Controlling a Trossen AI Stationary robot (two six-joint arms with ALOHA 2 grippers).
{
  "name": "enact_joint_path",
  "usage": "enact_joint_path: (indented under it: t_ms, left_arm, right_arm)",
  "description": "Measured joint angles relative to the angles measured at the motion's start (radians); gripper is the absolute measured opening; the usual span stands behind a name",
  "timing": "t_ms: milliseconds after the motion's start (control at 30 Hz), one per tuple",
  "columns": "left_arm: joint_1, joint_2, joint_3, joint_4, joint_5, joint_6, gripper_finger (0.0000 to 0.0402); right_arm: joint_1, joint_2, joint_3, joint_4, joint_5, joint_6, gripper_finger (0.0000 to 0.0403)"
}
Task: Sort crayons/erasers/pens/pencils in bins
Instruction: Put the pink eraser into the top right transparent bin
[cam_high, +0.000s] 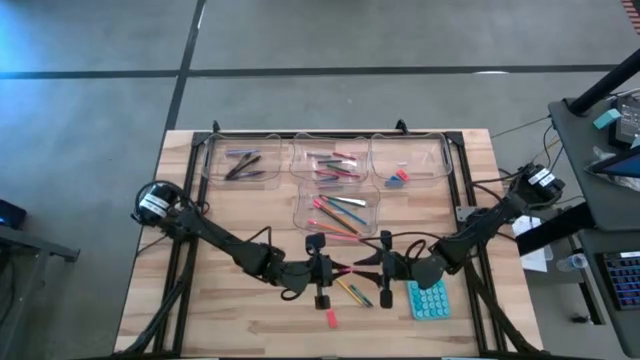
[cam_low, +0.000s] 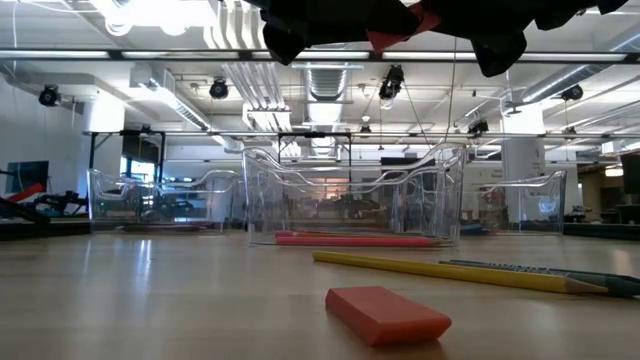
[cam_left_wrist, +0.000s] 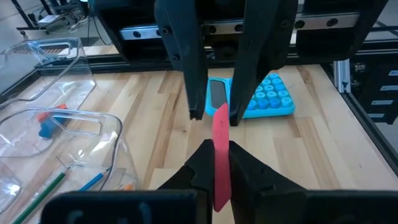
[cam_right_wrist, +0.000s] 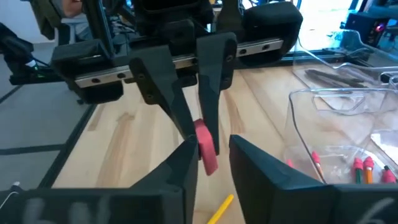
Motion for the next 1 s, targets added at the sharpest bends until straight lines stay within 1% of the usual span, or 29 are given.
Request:
enact_joint_path:
  t_ms: [133,500,600,700,767,833,933,1000]
  left_arm:
    - [0.0,0.0,0.0,0.006,0.002,0.0,0.0009]
    - [-0.001,-0.001,0.002,0.029,0.025,0.0,0.0009]
    - [-0.001,-0.001,0.002,0.036,0.026,0.0,0.0009]
    - [-0.001,-0.001,0.002,0.039,0.029,0.0,0.001]
    - [-0.001,-0.001,0.002,0.04,0.038,-0.001,0.0019]
    - [0.0,-0.001,0.001,0.041,0.042,-0.001,0.0037]
    - [-0.001,-0.003,0.0,0.041,0.042,0.018,0.0079]
    - [-0.001,-0.006,0.002,0.041,0.021,0.046,0.011]
  right_arm:
    - [0.001,0.0,0.0,-0.001,0.0,0.009,0.0069]
    - [0.001,0.012,0.0,-0.002,-0.002,0.008,0.0066]
    - [0.002,0.01,0.0,0.0,-0.004,-0.006,0.005]
    - [0.002,0.007,0.0,-0.001,-0.006,-0.022,0.002]
    - [0.002,0.005,-0.001,-0.001,-0.008,-0.029,0.0016]
    - [0.002,0.004,-0.001,-0.004,-0.006,-0.036,0.0015]
    - [0.001,-0.004,-0.001,-0.009,0.006,-0.044,0.0014]
    - [-0.005,-0.014,-0.001,-0.018,0.018,-0.047,0.0014]
